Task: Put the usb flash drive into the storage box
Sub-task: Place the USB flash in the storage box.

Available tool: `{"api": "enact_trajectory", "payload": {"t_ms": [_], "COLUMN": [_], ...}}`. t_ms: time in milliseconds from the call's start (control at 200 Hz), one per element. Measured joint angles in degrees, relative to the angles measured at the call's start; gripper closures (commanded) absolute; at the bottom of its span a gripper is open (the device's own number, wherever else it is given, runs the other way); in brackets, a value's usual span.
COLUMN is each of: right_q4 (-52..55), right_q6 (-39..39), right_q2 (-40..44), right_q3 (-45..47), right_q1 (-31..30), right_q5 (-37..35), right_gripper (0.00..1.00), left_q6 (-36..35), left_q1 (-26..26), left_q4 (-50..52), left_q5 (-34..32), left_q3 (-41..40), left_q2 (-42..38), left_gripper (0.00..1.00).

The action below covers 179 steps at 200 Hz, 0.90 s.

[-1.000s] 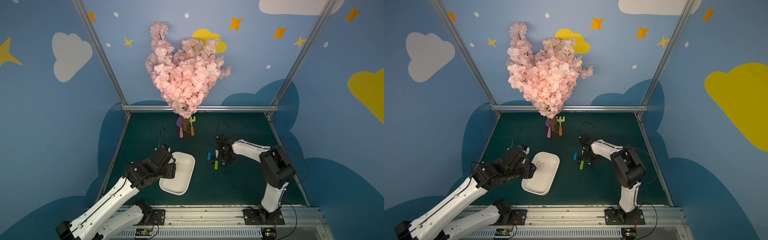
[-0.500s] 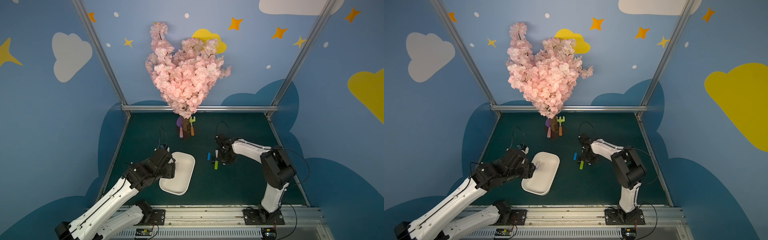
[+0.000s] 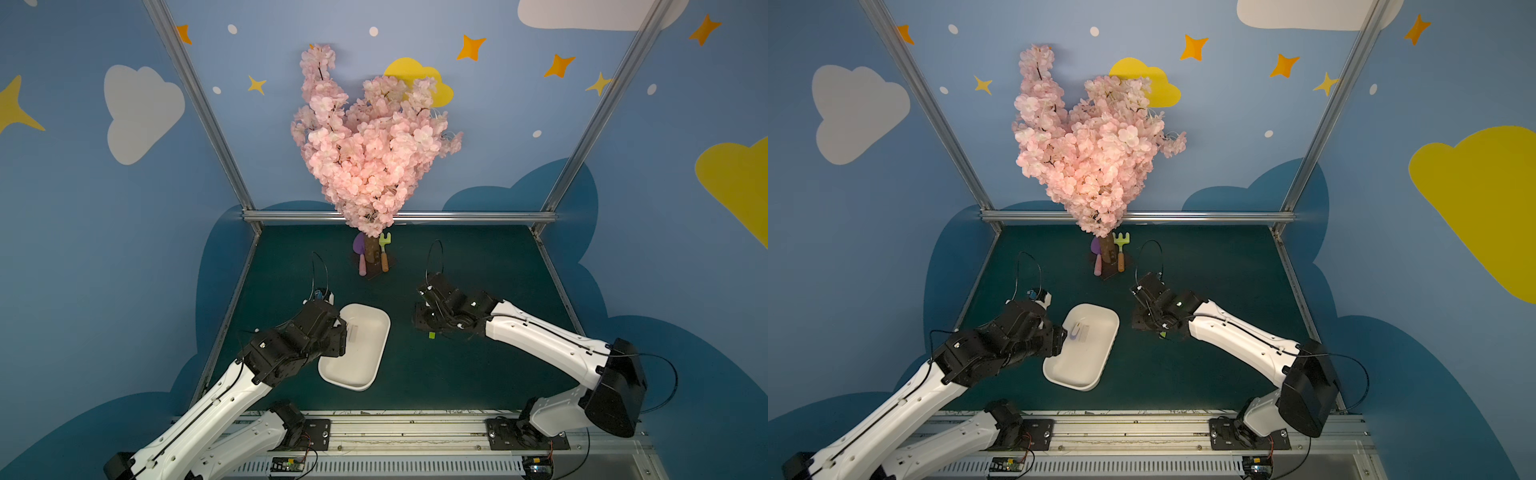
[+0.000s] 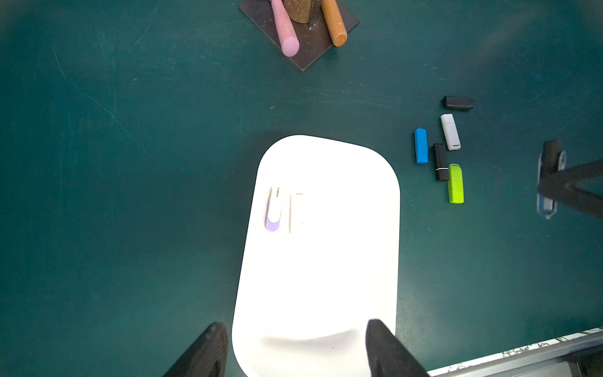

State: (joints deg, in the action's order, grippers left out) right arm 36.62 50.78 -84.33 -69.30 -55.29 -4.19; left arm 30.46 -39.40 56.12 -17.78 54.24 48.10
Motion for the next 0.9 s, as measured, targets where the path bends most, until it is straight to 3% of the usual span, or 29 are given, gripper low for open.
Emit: {"api": "enact_trajectory", "payload": {"t_ms": [315, 896], "right_q4": [-5.6, -9.7], "right_q6": [5.7, 9.4], "right_q2": [-12.0, -30.2], "right_q3": [-8.4, -17.8], "right_q1": [-9.0, -9.6], "right_q5": [-1.1, -0.5], "right_gripper": [0.82, 0.82], "left_q6": [0.0, 0.5], "left_q1": [0.0, 0.0], "left_q4": [0.1, 0.4], "left_q5": [-0.7, -1.4], "left_q3": [0.0, 0.0], "left_q2": [-0.2, -0.4], "left_gripper": [0.30, 0.29]}}
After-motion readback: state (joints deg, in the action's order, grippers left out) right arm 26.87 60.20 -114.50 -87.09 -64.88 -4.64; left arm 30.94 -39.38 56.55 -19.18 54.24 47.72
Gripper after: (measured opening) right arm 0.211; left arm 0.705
